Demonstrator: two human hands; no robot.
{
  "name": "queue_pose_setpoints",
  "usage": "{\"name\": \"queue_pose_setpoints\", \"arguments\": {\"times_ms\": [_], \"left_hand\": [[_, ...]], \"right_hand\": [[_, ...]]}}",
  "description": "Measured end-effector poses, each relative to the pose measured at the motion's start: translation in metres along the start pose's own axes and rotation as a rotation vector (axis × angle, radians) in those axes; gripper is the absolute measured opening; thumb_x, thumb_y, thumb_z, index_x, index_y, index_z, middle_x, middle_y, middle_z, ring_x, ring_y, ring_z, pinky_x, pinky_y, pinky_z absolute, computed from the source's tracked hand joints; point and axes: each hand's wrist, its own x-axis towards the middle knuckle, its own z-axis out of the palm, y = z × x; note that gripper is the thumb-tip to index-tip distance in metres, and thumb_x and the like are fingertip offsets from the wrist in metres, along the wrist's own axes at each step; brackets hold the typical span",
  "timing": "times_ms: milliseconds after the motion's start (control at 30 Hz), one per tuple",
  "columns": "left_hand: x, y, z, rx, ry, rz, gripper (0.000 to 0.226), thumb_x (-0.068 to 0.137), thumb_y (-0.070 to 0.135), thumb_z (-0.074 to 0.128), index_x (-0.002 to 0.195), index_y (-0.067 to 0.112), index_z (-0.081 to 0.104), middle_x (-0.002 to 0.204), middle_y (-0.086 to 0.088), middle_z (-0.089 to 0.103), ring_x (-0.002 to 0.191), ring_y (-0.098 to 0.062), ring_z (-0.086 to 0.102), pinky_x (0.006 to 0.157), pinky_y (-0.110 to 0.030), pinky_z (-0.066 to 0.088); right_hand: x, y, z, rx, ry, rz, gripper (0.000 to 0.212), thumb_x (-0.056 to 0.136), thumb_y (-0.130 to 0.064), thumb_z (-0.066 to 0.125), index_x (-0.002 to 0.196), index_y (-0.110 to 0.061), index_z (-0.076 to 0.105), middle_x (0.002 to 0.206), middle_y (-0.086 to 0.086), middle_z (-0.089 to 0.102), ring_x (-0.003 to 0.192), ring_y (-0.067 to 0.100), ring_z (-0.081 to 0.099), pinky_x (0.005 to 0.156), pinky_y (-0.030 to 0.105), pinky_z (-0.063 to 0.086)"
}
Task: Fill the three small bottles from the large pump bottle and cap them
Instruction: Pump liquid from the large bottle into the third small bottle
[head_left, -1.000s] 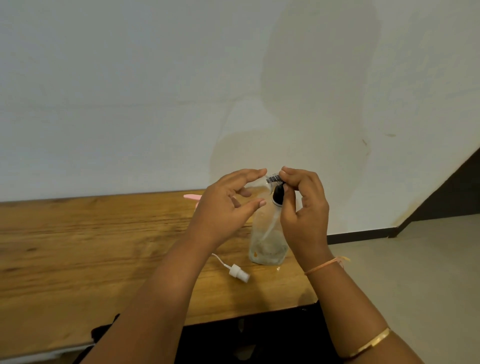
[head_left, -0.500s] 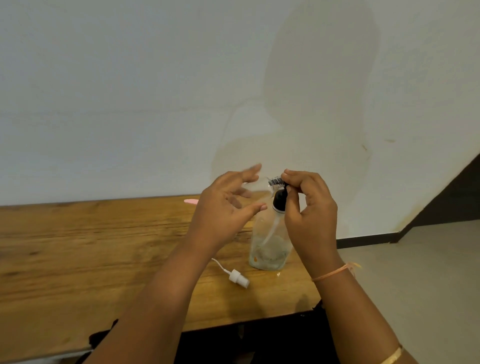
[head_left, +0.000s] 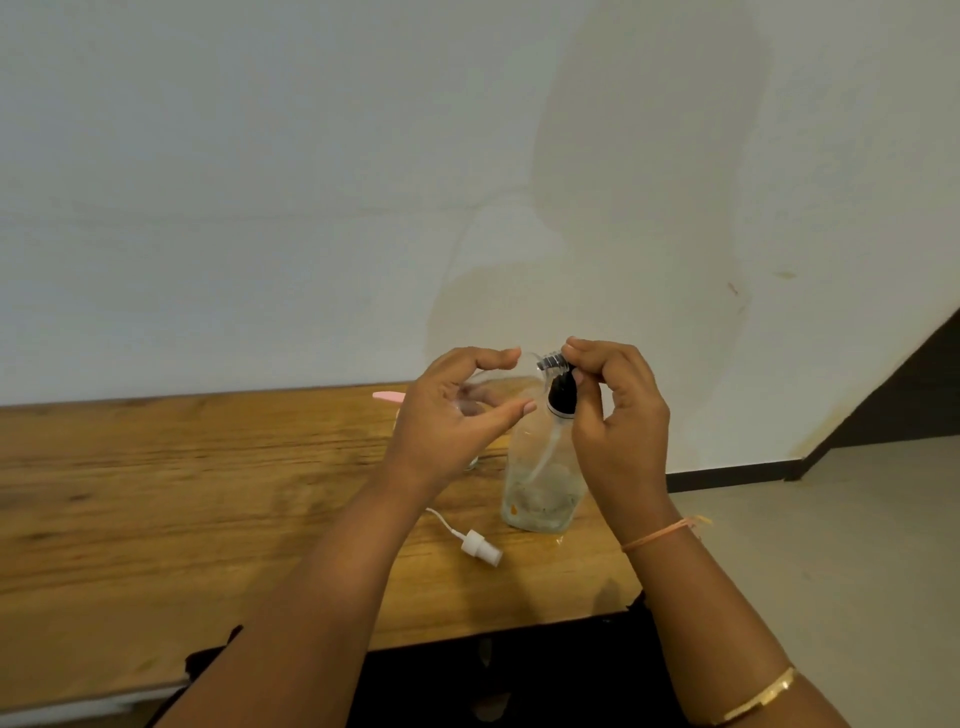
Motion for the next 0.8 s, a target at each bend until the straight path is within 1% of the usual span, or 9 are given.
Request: {"name": "queue_pose_setpoints", "arguments": {"times_ms": [133, 233, 333, 433, 500, 600, 633, 733, 800], "left_hand": [[0.001, 0.001, 0.0, -0.021, -0.007, 0.011, 0.041, 0.071, 0.009, 0.08, 0.099, 0.034, 0.065, 0.114, 0.004, 0.064, 0.09, -0.018, 0.069, 0.08, -0.038, 0.058], [0.001, -0.001, 0.0, -0.006, -0.016, 0.046, 0.045, 0.072, 0.011, 0.079, 0.107, 0.036, 0.065, 0.112, 0.009, 0.062, 0.095, -0.017, 0.068, 0.08, -0.03, 0.057], [0.002, -0.001, 0.0, 0.036, -0.042, 0.021, 0.045, 0.074, 0.014, 0.078, 0.109, 0.039, 0.063, 0.115, 0.016, 0.06, 0.076, -0.005, 0.067, 0.065, -0.023, 0.055], [0.003, -0.003, 0.0, 0.103, -0.045, 0.016, 0.047, 0.074, 0.016, 0.078, 0.108, 0.043, 0.061, 0.118, 0.015, 0.062, 0.068, 0.001, 0.059, 0.072, -0.02, 0.054], [0.003, -0.003, 0.0, 0.1, -0.043, 0.018, 0.048, 0.074, 0.015, 0.079, 0.108, 0.044, 0.061, 0.119, 0.013, 0.062, 0.068, 0.001, 0.058, 0.074, -0.02, 0.054], [0.001, -0.002, 0.0, 0.093, -0.027, 0.035, 0.048, 0.074, 0.014, 0.079, 0.109, 0.041, 0.062, 0.118, 0.012, 0.063, 0.073, -0.008, 0.063, 0.075, -0.024, 0.056], [0.0, -0.001, 0.0, 0.087, -0.018, 0.042, 0.048, 0.073, 0.013, 0.079, 0.109, 0.04, 0.063, 0.118, 0.012, 0.063, 0.073, -0.01, 0.064, 0.075, -0.024, 0.056], [0.0, 0.003, -0.001, 0.095, -0.014, 0.068, 0.048, 0.073, 0.012, 0.079, 0.108, 0.04, 0.063, 0.117, 0.011, 0.063, 0.069, -0.006, 0.064, 0.071, -0.024, 0.057], [0.001, 0.004, 0.0, 0.107, -0.014, 0.064, 0.048, 0.07, 0.017, 0.082, 0.108, 0.04, 0.063, 0.116, 0.012, 0.063, 0.071, -0.009, 0.065, 0.071, -0.023, 0.056]], "right_hand": [[0.004, -0.004, -0.003, -0.006, -0.004, -0.009, 0.024, 0.085, 0.014, 0.052, 0.098, -0.002, 0.066, 0.101, 0.002, 0.059, 0.099, 0.0, 0.053, 0.089, 0.006, 0.041], [0.004, -0.003, -0.001, -0.003, -0.01, 0.003, 0.025, 0.086, 0.014, 0.052, 0.099, -0.002, 0.066, 0.102, 0.002, 0.059, 0.099, -0.003, 0.052, 0.087, 0.005, 0.041], [0.001, 0.005, 0.002, -0.001, 0.006, -0.002, 0.025, 0.085, 0.014, 0.051, 0.098, -0.002, 0.065, 0.102, 0.003, 0.058, 0.1, -0.011, 0.052, 0.087, 0.005, 0.041], [0.001, 0.011, 0.005, -0.017, 0.003, -0.02, 0.024, 0.085, 0.016, 0.051, 0.097, 0.0, 0.064, 0.101, 0.004, 0.057, 0.099, -0.005, 0.052, 0.088, 0.007, 0.041], [0.001, 0.01, 0.005, -0.012, 0.0, -0.027, 0.024, 0.084, 0.017, 0.051, 0.097, 0.0, 0.064, 0.101, 0.005, 0.057, 0.099, -0.002, 0.053, 0.088, 0.007, 0.042], [0.0, 0.006, 0.002, 0.014, 0.015, -0.024, 0.025, 0.085, 0.016, 0.051, 0.097, -0.002, 0.065, 0.101, 0.005, 0.059, 0.1, -0.007, 0.053, 0.087, 0.007, 0.042], [0.001, 0.004, 0.001, 0.018, 0.023, -0.025, 0.025, 0.085, 0.015, 0.051, 0.097, -0.002, 0.065, 0.102, 0.005, 0.059, 0.1, -0.006, 0.054, 0.087, 0.008, 0.042], [0.002, -0.001, 0.0, 0.004, 0.037, -0.034, 0.025, 0.084, 0.014, 0.052, 0.097, -0.002, 0.065, 0.102, 0.005, 0.06, 0.099, 0.002, 0.055, 0.088, 0.008, 0.043], [0.003, -0.002, 0.0, -0.008, 0.032, -0.038, 0.025, 0.084, 0.015, 0.052, 0.097, -0.002, 0.066, 0.102, 0.005, 0.06, 0.099, 0.001, 0.054, 0.087, 0.006, 0.042]]}}
